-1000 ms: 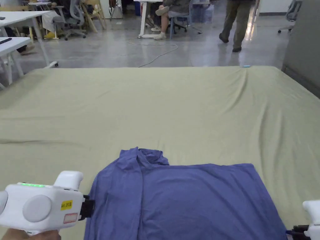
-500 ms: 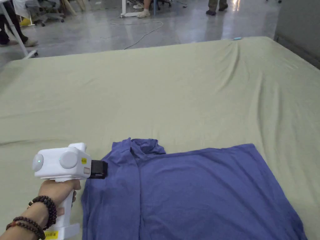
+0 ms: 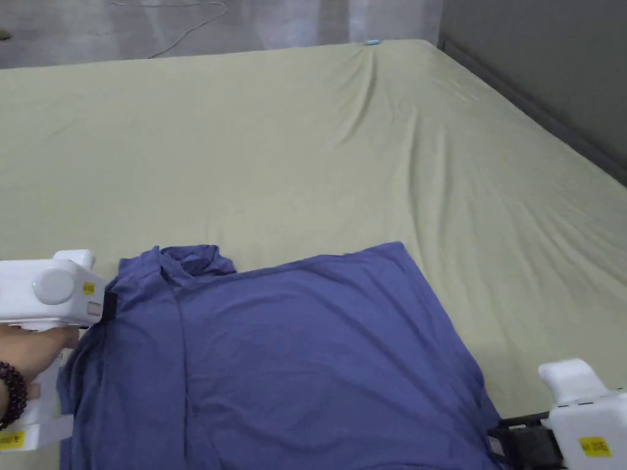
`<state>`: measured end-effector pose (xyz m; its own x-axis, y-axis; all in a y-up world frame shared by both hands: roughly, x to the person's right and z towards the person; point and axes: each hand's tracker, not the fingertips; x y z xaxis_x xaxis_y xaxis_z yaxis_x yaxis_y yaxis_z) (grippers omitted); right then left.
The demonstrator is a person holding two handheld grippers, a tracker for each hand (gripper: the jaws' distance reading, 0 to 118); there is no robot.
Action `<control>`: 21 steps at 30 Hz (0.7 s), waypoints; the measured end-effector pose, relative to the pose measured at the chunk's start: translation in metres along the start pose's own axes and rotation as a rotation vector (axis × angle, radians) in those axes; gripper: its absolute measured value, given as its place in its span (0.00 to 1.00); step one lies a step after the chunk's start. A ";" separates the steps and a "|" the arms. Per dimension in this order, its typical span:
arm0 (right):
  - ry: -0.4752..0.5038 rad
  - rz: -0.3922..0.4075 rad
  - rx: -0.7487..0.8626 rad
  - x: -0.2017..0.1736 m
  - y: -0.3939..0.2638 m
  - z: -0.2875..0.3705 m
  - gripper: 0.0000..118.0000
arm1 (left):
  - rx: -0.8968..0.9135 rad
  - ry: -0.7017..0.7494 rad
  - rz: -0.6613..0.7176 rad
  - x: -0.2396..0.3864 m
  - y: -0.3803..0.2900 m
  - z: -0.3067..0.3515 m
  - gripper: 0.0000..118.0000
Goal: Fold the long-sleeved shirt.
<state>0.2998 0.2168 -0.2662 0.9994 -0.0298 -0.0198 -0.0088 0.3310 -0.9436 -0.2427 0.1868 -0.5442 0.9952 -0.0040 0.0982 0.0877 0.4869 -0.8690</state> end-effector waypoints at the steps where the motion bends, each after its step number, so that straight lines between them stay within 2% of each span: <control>1: -0.003 -0.003 -0.017 0.000 -0.002 -0.004 0.73 | 0.004 0.006 0.023 -0.003 -0.001 0.000 0.00; 5: 0.039 0.028 -0.055 -0.009 -0.006 -0.015 0.59 | 0.027 -0.019 0.040 -0.013 0.002 0.014 0.00; 6: 0.053 0.043 -0.061 -0.013 -0.006 -0.020 0.53 | 0.029 -0.019 0.043 -0.016 0.004 0.011 0.00; 7: 0.060 0.055 -0.067 -0.016 -0.005 -0.026 0.52 | 0.033 -0.020 0.048 -0.019 0.008 0.008 0.00; 8: 0.028 0.078 -0.071 -0.022 -0.004 -0.031 0.50 | 0.036 -0.023 0.055 -0.022 0.008 0.008 0.00; 9: -0.006 0.127 -0.050 -0.028 -0.002 -0.032 0.38 | 0.039 -0.028 0.065 -0.026 0.009 0.009 0.00; 10: -0.011 0.157 -0.060 -0.030 0.001 -0.029 0.14 | 0.045 -0.034 0.078 -0.030 0.009 0.011 0.00; 11: 0.001 0.149 -0.071 -0.031 0.004 -0.024 0.02 | 0.070 -0.020 0.080 -0.013 0.003 0.032 0.00; 13: -0.069 0.193 -0.056 -0.031 0.005 -0.016 0.02 | 0.093 -0.044 0.104 -0.013 0.001 0.045 0.00; 14: -0.006 0.200 -0.084 -0.027 0.005 -0.014 0.02 | 0.107 -0.065 0.114 -0.012 0.000 0.052 0.00; 16: 0.086 0.119 -0.001 -0.017 0.013 0.008 0.02 | 0.154 -0.125 0.137 -0.015 0.008 0.073 0.00; 17: 0.086 0.107 0.014 -0.015 0.021 0.022 0.02 | 0.182 -0.146 0.130 -0.013 0.009 0.087 0.00; 21: 0.106 0.109 0.248 -0.005 0.069 0.091 0.02 | 0.285 -0.176 0.098 -0.012 0.032 0.141 0.00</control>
<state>0.2968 0.3258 -0.3013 0.9836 -0.0754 -0.1639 -0.0946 0.5581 -0.8244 -0.2584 0.3256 -0.5052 0.9731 0.1937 0.1248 -0.0487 0.7022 -0.7103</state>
